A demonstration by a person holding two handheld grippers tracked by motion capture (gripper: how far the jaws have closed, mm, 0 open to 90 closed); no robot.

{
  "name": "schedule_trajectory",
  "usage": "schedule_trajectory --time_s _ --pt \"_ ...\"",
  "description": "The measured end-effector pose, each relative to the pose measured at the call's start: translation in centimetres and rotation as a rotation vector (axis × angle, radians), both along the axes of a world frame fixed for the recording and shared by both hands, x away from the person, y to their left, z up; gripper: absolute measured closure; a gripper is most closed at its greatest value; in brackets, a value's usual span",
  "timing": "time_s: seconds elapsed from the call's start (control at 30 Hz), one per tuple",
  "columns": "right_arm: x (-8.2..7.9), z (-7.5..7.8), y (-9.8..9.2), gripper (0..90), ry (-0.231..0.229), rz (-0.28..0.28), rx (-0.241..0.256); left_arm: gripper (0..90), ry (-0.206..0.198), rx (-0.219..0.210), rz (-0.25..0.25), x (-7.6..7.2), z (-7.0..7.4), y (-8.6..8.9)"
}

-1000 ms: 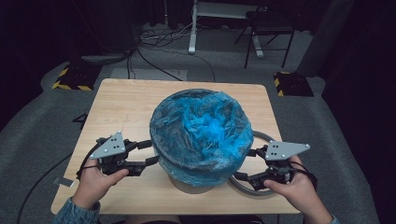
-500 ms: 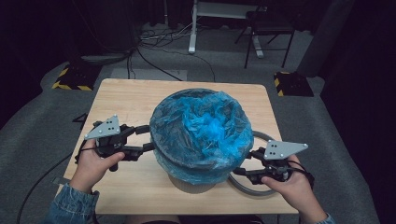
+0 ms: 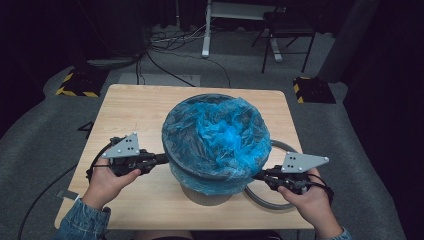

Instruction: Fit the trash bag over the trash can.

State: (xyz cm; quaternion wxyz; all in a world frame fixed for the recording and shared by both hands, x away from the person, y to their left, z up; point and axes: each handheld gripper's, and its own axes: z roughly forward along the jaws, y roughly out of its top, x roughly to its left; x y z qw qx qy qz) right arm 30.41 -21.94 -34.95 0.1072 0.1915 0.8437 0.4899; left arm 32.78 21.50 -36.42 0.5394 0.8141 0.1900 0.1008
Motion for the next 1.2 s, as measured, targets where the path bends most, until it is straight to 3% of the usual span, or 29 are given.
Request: schedule_trajectory --time_s 0.27,0.3,0.37,0.43,0.5,0.67,0.9,1.2 --pt "-0.1 -2.1 0.7 90.0 0.027 -0.013 -0.088 89.7 0.027 -0.015 0.018 -0.4 -1.1 0.3" --pt "-0.1 -2.5 0.8 90.0 0.035 -0.014 -0.097 86.0 0.035 -0.03 0.026 -0.4 -1.2 0.5" --pt "-0.1 -3.7 1.0 90.0 0.055 -0.013 -0.118 69.6 0.05 -0.073 0.054 -0.3 -1.4 0.9" --pt "-0.2 -4.1 1.1 90.0 0.067 -0.013 -0.123 65.9 0.06 -0.097 0.075 -0.3 -1.4 1.3" --pt "-0.2 -4.9 1.3 90.0 0.081 -0.012 -0.133 55.6 0.046 -0.117 0.1 -0.3 -1.4 1.7" --pt "-0.1 -5.9 1.0 90.0 0.105 -0.031 -0.137 45.1 0.006 -0.125 0.139 -0.1 -1.3 2.5" --pt "0.2 -6.6 0.5 90.0 0.132 -0.061 -0.147 40.6 0.001 -0.127 0.149 -0.1 -1.4 2.7" --pt "0.1 -7.7 1.2 90.0 0.147 -0.048 -0.18 37.7 0.005 -0.134 0.139 0.2 -1.2 2.7"
